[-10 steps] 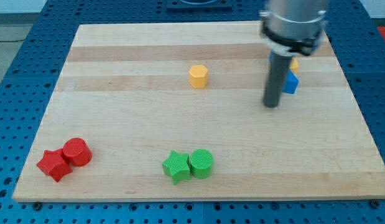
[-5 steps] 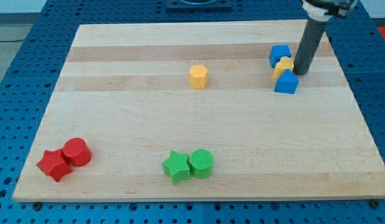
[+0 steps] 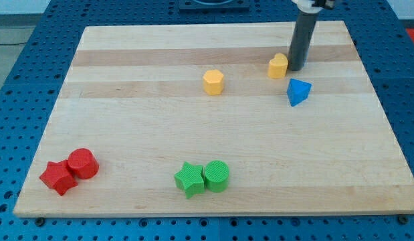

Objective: Push the yellow heart into the yellow hexagon

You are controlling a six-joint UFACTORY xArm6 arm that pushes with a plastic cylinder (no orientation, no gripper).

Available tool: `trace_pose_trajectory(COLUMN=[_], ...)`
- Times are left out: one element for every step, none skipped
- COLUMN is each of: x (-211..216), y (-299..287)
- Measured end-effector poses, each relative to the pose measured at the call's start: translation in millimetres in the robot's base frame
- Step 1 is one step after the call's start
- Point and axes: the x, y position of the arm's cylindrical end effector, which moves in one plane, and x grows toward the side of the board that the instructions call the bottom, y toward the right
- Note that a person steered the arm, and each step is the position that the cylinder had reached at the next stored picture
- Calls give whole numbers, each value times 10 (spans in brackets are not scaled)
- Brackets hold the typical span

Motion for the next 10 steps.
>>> trace_pose_trajectory(x=[-16, -16, -16, 34, 188, 299, 336, 337, 318, 306], y=[-372, -704, -942, -1037, -1174, -1299, -1358, -1358, -1191, -908])
